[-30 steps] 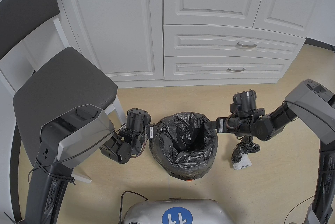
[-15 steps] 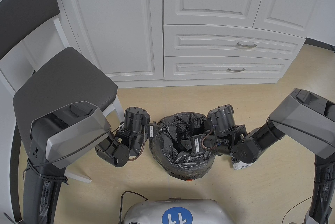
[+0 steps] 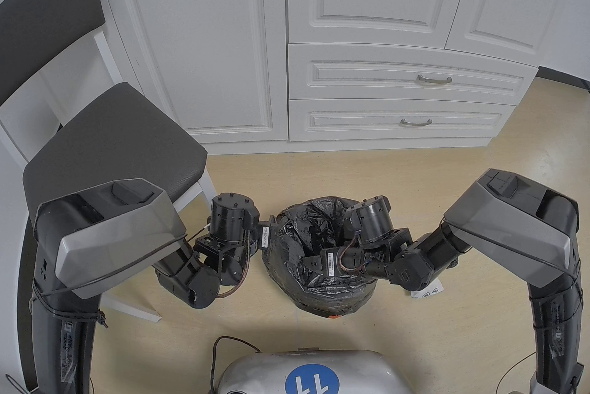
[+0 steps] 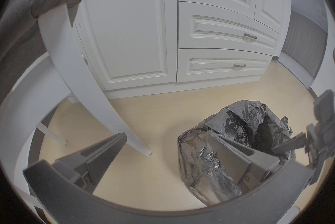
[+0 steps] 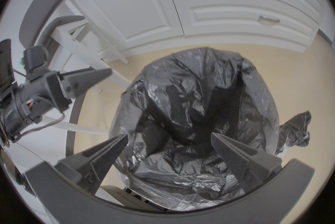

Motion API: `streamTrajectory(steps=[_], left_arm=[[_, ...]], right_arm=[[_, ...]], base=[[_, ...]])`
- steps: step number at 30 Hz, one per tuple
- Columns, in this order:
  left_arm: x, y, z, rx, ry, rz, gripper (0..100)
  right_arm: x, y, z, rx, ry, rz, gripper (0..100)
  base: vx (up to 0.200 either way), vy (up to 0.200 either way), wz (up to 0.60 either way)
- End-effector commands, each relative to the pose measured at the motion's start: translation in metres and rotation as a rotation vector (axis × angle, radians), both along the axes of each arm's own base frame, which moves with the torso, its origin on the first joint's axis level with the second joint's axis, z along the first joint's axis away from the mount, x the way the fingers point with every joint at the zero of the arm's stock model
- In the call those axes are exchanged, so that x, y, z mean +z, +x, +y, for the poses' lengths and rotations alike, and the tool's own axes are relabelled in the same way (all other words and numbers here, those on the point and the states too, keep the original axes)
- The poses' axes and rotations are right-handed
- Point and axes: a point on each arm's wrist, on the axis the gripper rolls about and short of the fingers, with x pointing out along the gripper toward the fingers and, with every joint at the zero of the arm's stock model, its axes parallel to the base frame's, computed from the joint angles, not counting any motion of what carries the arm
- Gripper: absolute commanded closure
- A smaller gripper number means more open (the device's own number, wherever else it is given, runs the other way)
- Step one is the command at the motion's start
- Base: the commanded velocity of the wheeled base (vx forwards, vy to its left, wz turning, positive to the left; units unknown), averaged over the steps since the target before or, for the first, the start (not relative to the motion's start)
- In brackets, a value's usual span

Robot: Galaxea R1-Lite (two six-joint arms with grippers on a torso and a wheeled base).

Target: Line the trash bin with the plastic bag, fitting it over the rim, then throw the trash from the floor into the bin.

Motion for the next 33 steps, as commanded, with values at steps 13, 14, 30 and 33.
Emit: streamTrajectory(steps=[13,14,30,33], left_arm=[[0.014,-0.006,0.001,0.038,0.049,-0.043,0],[0.012,-0.005,0.001,0.040,0.045,-0.048,0],[0.009,-0.003,0.002,0.044,0.040,-0.051,0],[0.009,-0.002,0.004,0.048,0.039,-0.055,0]], right_arm=[[0.002,0.021,-0.034,-0.014,0.020,0.179,0],[0.003,0.027,-0.034,-0.025,0.034,0.166,0],[-0.008,0.069,-0.017,-0.180,0.123,0.098,0],[-0.009,0.079,-0.013,-0.214,0.157,0.071,0]], base=[[0.000,0.000,0.00],[0.000,0.000,0.00],[0.000,0.000,0.00],[0.000,0.000,0.00]])
